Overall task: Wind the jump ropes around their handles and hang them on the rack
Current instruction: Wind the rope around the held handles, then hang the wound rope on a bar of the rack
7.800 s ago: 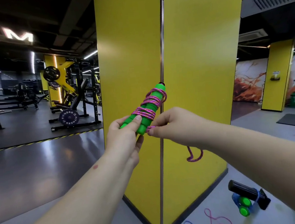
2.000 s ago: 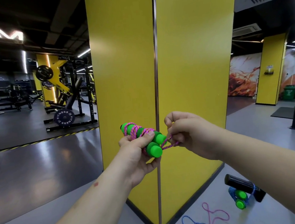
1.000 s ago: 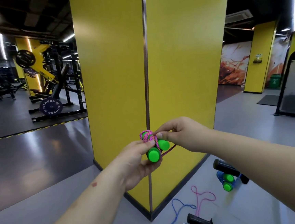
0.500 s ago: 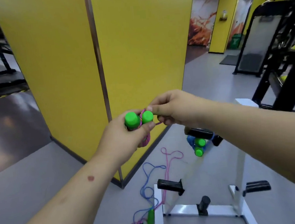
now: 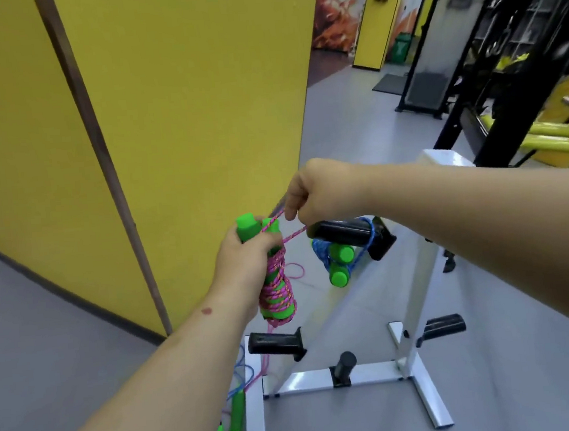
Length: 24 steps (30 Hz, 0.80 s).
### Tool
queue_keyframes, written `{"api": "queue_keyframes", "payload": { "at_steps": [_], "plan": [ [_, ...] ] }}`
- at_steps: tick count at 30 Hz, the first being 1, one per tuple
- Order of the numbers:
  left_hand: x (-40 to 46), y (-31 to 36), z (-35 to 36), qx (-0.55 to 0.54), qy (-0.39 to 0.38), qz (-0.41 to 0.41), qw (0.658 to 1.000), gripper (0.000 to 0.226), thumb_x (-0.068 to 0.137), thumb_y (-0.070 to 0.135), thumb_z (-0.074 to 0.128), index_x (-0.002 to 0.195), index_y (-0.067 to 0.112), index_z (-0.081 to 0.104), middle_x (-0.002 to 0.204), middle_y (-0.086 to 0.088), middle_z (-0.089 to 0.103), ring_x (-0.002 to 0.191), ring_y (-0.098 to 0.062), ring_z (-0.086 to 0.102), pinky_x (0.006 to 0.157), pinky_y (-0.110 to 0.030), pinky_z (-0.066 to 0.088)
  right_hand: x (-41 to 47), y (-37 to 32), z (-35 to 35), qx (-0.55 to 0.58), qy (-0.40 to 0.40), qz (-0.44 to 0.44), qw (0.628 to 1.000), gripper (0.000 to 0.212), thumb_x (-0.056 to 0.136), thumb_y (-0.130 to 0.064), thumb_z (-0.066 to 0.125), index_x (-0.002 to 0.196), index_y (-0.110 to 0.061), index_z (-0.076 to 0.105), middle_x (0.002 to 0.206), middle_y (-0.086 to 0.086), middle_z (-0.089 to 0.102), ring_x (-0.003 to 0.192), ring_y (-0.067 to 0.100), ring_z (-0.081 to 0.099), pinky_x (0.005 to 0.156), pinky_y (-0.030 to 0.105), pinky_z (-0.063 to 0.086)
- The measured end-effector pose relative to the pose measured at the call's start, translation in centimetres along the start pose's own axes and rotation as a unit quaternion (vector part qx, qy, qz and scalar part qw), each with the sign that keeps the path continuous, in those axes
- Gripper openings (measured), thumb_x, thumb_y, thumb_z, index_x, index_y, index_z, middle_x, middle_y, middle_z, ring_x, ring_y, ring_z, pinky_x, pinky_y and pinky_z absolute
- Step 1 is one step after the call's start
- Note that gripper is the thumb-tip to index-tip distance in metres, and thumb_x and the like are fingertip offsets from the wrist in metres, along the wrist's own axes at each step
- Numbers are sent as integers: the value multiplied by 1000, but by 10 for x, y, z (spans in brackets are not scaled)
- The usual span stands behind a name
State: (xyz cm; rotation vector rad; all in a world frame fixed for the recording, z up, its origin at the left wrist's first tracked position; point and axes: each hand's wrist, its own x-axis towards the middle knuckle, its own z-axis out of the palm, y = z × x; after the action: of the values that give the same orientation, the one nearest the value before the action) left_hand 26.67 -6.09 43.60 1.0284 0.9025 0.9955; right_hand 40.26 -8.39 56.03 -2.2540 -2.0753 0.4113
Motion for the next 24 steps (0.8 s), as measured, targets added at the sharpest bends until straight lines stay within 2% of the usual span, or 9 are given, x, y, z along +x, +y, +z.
{"api": "queue_keyframes", "payload": {
  "at_steps": [3,5,7,9,15,19,21,22,24],
  "plan": [
    [7,-13,16,13,-5,7,1000,26,72,12,67,93,27,64,81,-7,64,68,-23,57,64,-36,47,2,11,5,-32,-10,24,999,21,82,-15,71,96,-29,75,83,-12,67,69,5,61,55,18,45],
    [12,-19,21,18,-8,9,1000,21,79,10,67,94,23,61,79,-6,61,63,-23,55,55,-28,48,3,15,2,-40,-10,35,999,20,84,-16,67,97,-30,74,89,-10,70,64,1,59,55,18,48],
    [16,-23,24,8,-25,-7,1000,15,88,11,68,97,19,60,77,-4,60,57,-18,55,47,-22,47,4,18,-1,-38,-4,40,998,23,86,-16,62,101,-27,75,98,-6,72,82,10,66,73,28,57],
    [20,-27,27,5,-44,-25,999,13,90,17,71,98,20,61,77,-2,62,55,-15,57,50,-23,47,3,19,-4,-41,-7,48,998,25,88,-18,60,106,-24,75,103,-4,73,93,17,66,84,33,57],
    [30,-36,34,-40,-71,-46,996,16,90,14,73,95,23,61,85,-4,68,73,-22,64,68,-33,51,1,18,-4,-28,-5,77,997,28,90,-14,55,108,-20,76,105,0,73,97,20,65,81,31,55],
    [33,-34,31,-52,-94,-41,993,16,93,10,70,96,21,60,83,-1,68,69,-14,65,56,-21,50,9,23,1,-38,21,112,993,28,90,-17,56,109,-7,74,114,16,71,107,33,65,88,43,56],
    [33,-32,29,-69,-116,-39,990,16,94,6,69,100,19,60,83,0,67,66,-11,64,53,-18,50,11,23,3,-47,20,126,991,32,89,-16,56,114,-3,71,121,19,67,97,37,66,91,48,54],
    [33,-32,28,-76,-125,-37,989,18,94,5,68,103,17,59,84,-1,67,66,-10,64,53,-17,50,12,22,3,-51,18,131,990,34,89,-15,56,118,-1,70,124,20,65,80,30,58,92,50,53],
    [32,-30,25,-78,-141,-30,986,22,94,2,67,110,14,58,88,-2,66,67,-10,64,54,-18,50,12,22,4,-54,11,137,989,38,90,-14,55,124,0,66,129,20,63,81,17,41,95,51,51]
  ]
}}
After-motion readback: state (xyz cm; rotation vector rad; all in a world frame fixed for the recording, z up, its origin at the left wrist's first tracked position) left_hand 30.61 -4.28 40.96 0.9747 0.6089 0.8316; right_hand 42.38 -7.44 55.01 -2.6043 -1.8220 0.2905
